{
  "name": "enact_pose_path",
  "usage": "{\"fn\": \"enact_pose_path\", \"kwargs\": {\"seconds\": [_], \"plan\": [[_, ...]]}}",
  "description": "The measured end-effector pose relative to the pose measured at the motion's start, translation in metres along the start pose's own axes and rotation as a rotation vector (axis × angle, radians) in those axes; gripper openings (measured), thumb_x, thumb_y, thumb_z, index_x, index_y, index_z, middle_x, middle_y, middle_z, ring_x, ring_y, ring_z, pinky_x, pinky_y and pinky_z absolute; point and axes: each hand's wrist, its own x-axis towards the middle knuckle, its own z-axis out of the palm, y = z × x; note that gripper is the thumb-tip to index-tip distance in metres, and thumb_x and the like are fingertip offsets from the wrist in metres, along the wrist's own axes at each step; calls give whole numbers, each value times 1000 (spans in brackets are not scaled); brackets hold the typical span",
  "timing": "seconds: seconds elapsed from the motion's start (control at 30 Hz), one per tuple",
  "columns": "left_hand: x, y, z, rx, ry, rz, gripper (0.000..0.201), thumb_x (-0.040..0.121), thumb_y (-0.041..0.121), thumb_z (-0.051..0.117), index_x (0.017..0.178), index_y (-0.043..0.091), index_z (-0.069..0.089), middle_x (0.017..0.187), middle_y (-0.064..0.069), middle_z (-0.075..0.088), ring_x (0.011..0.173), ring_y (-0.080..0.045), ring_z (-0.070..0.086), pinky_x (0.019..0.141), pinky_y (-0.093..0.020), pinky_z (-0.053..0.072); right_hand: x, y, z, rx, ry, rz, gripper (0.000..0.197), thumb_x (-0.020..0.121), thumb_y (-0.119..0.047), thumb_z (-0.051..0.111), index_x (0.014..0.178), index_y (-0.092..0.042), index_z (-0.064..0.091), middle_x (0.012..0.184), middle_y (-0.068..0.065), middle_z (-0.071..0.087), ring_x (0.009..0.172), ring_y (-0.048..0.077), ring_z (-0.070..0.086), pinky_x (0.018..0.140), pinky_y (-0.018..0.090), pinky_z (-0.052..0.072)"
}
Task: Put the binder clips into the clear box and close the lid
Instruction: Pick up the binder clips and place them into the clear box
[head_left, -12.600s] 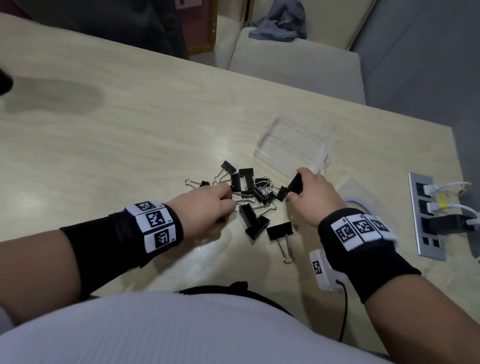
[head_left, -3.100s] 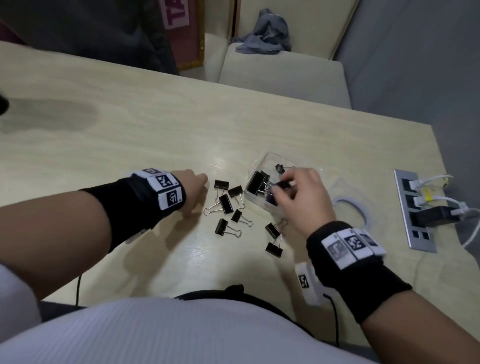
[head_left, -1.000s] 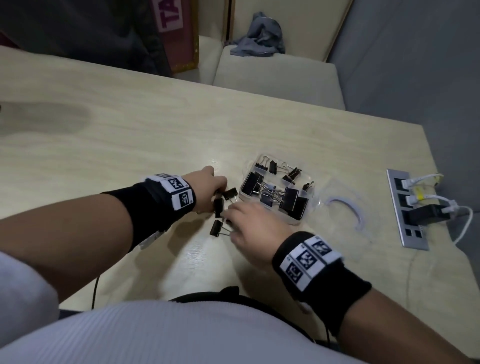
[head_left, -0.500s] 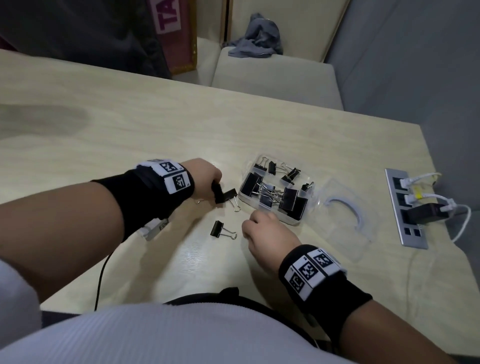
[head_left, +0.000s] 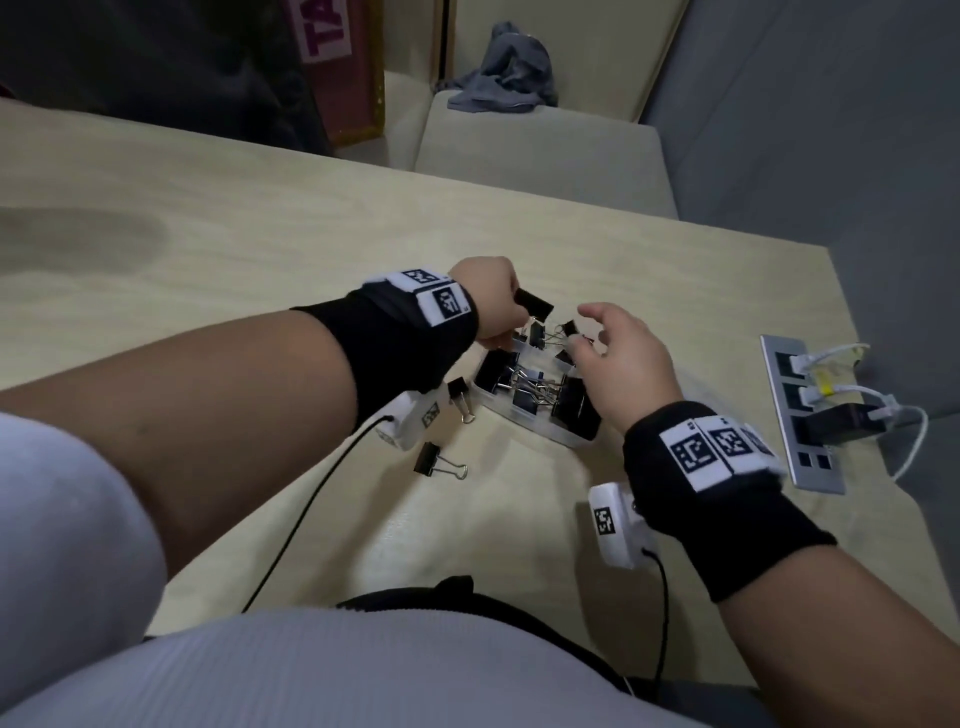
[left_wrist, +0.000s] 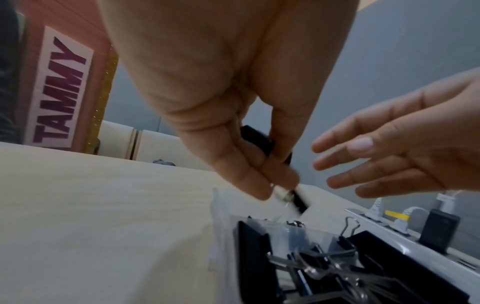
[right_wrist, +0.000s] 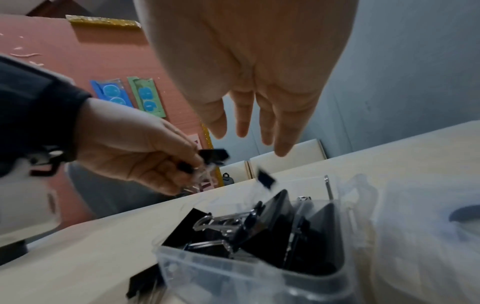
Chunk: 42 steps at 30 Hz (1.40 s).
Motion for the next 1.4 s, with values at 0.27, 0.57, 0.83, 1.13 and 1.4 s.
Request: {"fn": "enact_pose_path", "kwargs": {"seconds": [0.27, 0.57, 0.83, 1.13, 1.4], "plan": [[0, -14, -7, 142, 52, 40, 36, 84, 15, 54, 120, 19, 56, 113, -7, 68, 88, -27, 68, 80, -36, 57, -50, -8, 42, -158, -262, -328, 24, 92, -21, 54, 114, -22, 60, 120, -1, 56, 103, 14, 54, 90, 27, 43], [-33, -80, 10, 664, -215, 102, 41, 81, 24, 58, 122, 28, 53, 116, -3, 55, 102, -26, 59, 88, -37, 51, -75, 3, 89, -547, -616, -586, 52, 88, -28, 56, 137, -23, 40, 149, 4, 36, 133, 32, 31, 103, 48, 37], [-39, -87, 29, 780, -94, 247, 42, 79, 42, 63, 113, 20, 53, 113, -3, 54, 104, -27, 54, 79, -39, 51, -80, 11, 81, -626, -509, -537, 30, 93, -27, 50, 116, -7, 53, 121, 12, 51, 111, 34, 47, 85, 44, 43], [-33, -84, 31, 906, -229, 243, 35, 78, 35, 66, 106, 17, 58, 106, -4, 56, 97, -28, 59, 66, -33, 43, -76, 17, 71, -452, -495, -379, 20, 84, -11, 52, 104, -11, 53, 109, 10, 51, 99, 30, 49, 81, 44, 50], [-35, -88, 24, 1110, -133, 402, 22, 87, 19, 50, 109, 16, 57, 106, -4, 60, 98, -30, 58, 71, -38, 45, -57, 9, 40, -348, -427, -255, 15, 80, -9, 59, 78, -21, 50, 90, 3, 59, 81, 23, 54, 70, 34, 47]]}}
